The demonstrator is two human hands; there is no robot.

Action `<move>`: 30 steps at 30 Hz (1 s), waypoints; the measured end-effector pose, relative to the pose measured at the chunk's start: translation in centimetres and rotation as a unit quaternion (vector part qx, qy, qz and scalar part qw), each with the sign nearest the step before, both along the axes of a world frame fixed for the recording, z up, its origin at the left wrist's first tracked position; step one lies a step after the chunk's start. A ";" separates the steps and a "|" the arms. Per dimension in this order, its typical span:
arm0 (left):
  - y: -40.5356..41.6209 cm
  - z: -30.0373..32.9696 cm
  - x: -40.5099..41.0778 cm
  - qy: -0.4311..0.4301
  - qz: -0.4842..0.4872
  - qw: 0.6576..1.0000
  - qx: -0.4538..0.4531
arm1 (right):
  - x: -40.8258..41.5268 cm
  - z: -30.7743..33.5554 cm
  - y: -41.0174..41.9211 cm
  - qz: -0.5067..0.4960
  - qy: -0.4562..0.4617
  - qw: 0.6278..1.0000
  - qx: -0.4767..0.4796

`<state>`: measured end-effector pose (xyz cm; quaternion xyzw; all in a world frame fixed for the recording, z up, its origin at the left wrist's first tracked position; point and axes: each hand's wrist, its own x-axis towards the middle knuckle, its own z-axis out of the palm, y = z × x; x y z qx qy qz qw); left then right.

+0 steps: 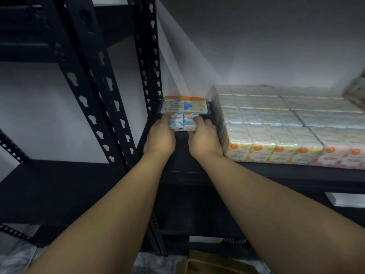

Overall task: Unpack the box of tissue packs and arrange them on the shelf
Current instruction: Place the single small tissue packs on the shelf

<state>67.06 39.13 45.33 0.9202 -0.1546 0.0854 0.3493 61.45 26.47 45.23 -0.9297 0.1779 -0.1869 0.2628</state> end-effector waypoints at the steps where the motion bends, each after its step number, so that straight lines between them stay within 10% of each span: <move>1: 0.1 0.1 -0.3 0.002 0.000 1.000 -0.010 | -0.4 0.1 0.2 0.000 0.003 1.000 0.004; 16: 4.5 -4.8 -12.7 -0.119 -0.013 0.992 0.047 | -11.6 -3.0 0.4 0.129 -0.016 0.985 -0.110; 22: 2.6 -6.7 -19.7 -0.028 -0.013 0.999 0.019 | -19.4 -6.3 -3.6 0.193 -0.055 0.975 -0.095; 30: -6.6 -13.8 -33.0 0.127 -0.072 0.986 0.075 | -35.5 -13.5 -15.7 0.150 0.123 0.981 0.005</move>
